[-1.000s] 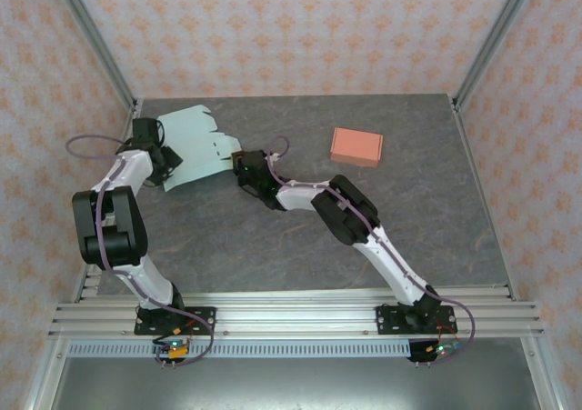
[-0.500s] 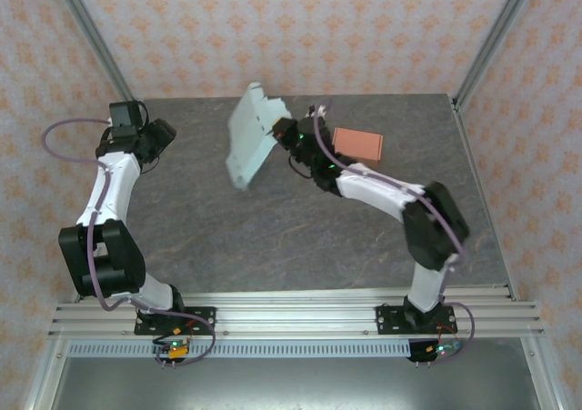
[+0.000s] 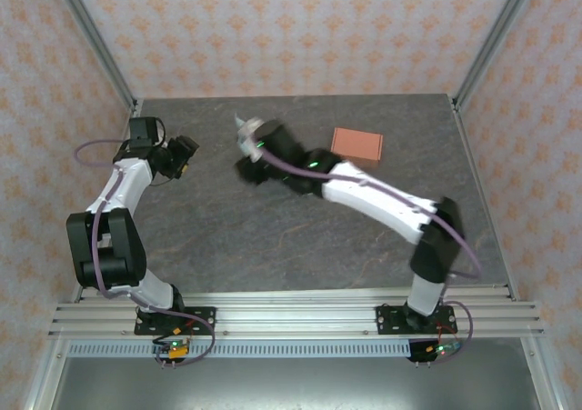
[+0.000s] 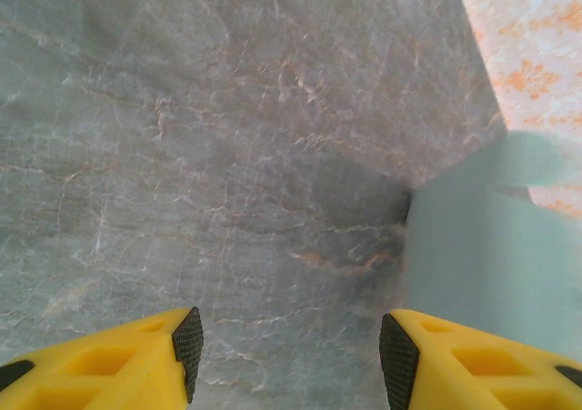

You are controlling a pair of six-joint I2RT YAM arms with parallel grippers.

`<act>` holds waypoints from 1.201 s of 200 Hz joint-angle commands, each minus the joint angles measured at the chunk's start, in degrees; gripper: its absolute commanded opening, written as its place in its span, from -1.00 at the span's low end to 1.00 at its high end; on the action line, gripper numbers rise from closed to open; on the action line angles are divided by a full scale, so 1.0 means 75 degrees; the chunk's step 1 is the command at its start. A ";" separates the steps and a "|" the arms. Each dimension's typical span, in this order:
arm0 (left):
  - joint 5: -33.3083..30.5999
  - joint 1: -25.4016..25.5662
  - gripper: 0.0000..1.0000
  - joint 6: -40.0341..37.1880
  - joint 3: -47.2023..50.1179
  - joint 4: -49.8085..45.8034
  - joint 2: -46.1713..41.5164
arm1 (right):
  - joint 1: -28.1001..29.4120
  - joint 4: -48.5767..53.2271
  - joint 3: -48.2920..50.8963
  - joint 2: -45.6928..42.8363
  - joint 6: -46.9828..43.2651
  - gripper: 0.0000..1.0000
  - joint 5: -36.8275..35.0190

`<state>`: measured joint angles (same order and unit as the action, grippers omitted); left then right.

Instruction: Fold the paper box

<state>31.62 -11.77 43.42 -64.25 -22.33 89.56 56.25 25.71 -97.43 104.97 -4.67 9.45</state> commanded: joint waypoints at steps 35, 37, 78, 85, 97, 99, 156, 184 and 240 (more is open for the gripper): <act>-0.0177 -0.0625 0.15 -0.0761 0.0431 -0.1246 -0.0296 | -0.0704 0.1097 -0.0310 -0.0279 0.0275 0.31 0.2492; -0.0182 -0.0626 0.15 -0.0803 0.0433 -0.1284 -0.0308 | -0.0791 0.1054 -0.0225 -0.0351 0.0324 0.31 0.2520; 0.0084 0.0192 0.15 -0.1415 0.0970 -0.1324 -0.0671 | -0.2755 0.0878 0.1232 -0.0915 0.0767 0.33 0.1410; 0.0058 0.0509 0.15 -0.1495 0.1052 -0.1272 -0.0700 | -0.2957 0.0950 0.1347 -0.0841 0.0605 0.31 0.1308; -0.0077 0.1037 0.15 -0.1464 0.1240 -0.1077 -0.0654 | -0.3176 0.1304 0.1319 -0.0579 0.0254 0.29 0.1224; -0.0102 0.1108 0.15 -0.1456 0.1268 -0.1045 -0.0638 | -0.3208 0.1367 0.1307 -0.0540 0.0181 0.29 0.1233; -0.0928 0.2034 0.13 -0.1414 0.1430 -0.0961 -0.0083 | -0.3609 0.0727 0.2656 -0.0458 0.1764 0.30 0.2219; -0.0628 0.2082 0.10 -0.1369 0.1208 -0.0864 0.0534 | -0.3637 0.0368 0.3003 -0.0142 0.1836 0.30 0.2153; -0.1297 0.1987 0.17 -0.1364 0.0793 -0.0620 -0.0037 | -0.4049 0.0869 0.1474 0.1351 0.0440 -0.02 0.2450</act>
<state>25.61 3.51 34.46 -54.59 -27.62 92.77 26.20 30.81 -80.79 110.13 4.05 25.96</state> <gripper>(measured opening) 0.578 0.550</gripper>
